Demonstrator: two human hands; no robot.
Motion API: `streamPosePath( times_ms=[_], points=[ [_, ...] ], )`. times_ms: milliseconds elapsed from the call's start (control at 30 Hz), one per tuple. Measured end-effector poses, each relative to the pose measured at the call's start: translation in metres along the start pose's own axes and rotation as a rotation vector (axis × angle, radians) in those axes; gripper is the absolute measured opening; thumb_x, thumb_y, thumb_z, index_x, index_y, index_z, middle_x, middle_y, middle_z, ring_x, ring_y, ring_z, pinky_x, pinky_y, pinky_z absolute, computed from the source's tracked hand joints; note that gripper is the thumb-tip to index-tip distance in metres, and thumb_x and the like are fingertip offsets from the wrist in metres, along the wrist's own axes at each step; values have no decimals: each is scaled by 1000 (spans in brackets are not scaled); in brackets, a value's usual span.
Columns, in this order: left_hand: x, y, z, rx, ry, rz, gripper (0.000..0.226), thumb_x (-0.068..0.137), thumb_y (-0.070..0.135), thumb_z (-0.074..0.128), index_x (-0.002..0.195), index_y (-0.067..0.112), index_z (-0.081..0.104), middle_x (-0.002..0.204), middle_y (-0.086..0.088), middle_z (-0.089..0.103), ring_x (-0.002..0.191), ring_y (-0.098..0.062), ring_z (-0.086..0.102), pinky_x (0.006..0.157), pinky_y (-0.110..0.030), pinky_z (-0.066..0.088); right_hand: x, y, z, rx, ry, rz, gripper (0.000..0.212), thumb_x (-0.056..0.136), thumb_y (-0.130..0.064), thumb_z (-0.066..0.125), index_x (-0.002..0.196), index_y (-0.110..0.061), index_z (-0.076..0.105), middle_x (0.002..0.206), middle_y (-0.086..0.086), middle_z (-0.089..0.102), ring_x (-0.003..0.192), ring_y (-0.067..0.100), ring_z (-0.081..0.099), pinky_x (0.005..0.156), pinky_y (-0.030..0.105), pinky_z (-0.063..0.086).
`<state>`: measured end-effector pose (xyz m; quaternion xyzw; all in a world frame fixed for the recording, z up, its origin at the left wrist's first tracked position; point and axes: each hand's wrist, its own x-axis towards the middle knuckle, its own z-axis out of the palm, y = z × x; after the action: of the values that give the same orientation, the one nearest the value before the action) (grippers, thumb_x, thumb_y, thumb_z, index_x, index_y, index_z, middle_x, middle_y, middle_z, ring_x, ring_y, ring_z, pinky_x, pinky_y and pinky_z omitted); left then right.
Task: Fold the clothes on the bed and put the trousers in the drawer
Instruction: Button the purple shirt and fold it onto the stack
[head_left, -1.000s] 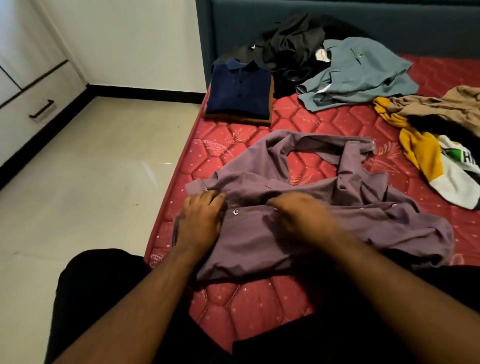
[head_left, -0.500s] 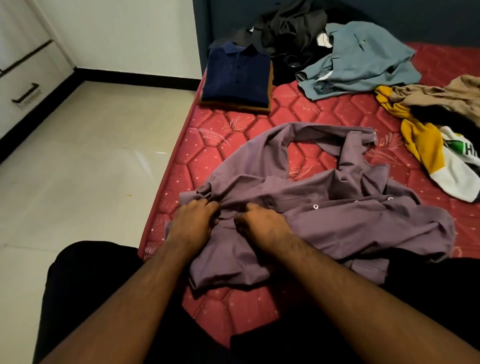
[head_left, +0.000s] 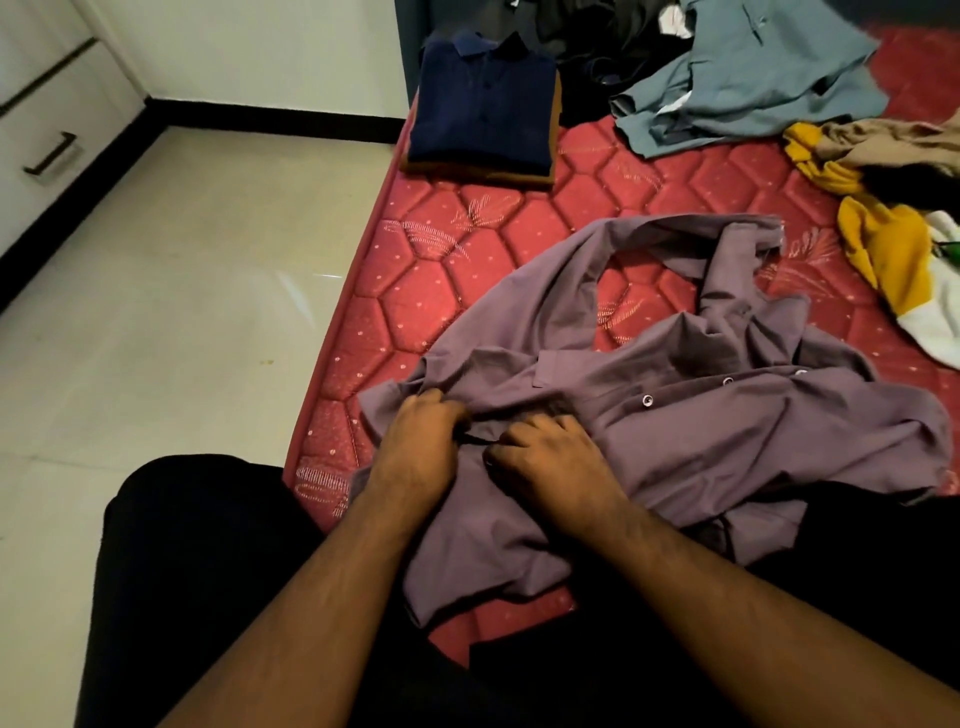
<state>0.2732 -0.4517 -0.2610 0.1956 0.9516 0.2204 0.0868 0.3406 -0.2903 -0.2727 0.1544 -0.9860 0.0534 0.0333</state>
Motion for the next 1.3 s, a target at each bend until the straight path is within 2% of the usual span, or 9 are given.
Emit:
streamPosePath(
  times_ms=[133,267,367,467,567,767,967,1167,1300],
  points=[
    [1,-5,2,-194,103,-8,7,84,5,65,88,6,71,91,-11,66,87,-26,59,79,-31,43,4,-4,5,1,67,73,19,78,-38,55,76,-28,71,78,-6,61,76,21,60,65,33,45],
    [3,-2,4,-365,-11,-11,6,87,11,64,81,11,67,82,-5,67,75,-17,59,71,-30,46,9,3,3,294,165,119,24,83,-33,51,89,-25,72,79,-1,60,72,23,62,57,31,47],
    [2,-1,0,-594,-105,-71,7,88,12,67,83,16,70,79,3,70,70,-6,61,70,-23,49,10,10,3,492,267,166,14,83,-24,63,92,-23,73,82,-3,65,76,19,64,57,31,52],
    [0,0,-5,-801,-165,-109,9,89,2,66,88,8,72,79,4,71,72,0,62,70,-13,48,10,13,6,554,302,108,12,81,-14,70,92,-19,73,88,-2,70,79,16,65,63,31,54],
    [0,0,-7,-923,-202,-162,10,88,-1,66,91,5,74,80,2,74,74,-5,65,72,-16,52,9,16,8,571,307,91,5,80,-15,68,84,-15,72,84,2,70,75,22,66,62,37,55],
    [0,-7,-6,-893,-234,-140,26,78,-7,74,104,-2,73,96,-12,75,85,-15,69,84,-25,56,10,13,9,555,278,98,10,77,-23,63,75,-14,66,83,2,68,74,25,65,59,39,54],
    [-9,1,6,-846,-32,-38,21,79,-5,74,98,2,75,85,6,75,77,1,67,74,-14,52,14,15,10,655,250,181,6,75,-23,68,75,-17,69,79,-2,71,73,17,67,63,39,54],
    [-10,-3,17,-633,162,155,20,75,-2,79,94,-1,76,90,-3,74,76,19,62,72,-4,47,11,15,11,756,225,277,37,76,-24,73,111,-29,62,94,-7,73,84,15,70,75,37,57],
    [-10,-8,22,-527,256,232,21,73,11,77,93,4,78,87,-6,76,80,-1,67,73,-17,53,13,16,13,673,212,259,17,77,-31,65,88,-20,71,87,-5,72,82,15,67,72,40,55]
  ],
)
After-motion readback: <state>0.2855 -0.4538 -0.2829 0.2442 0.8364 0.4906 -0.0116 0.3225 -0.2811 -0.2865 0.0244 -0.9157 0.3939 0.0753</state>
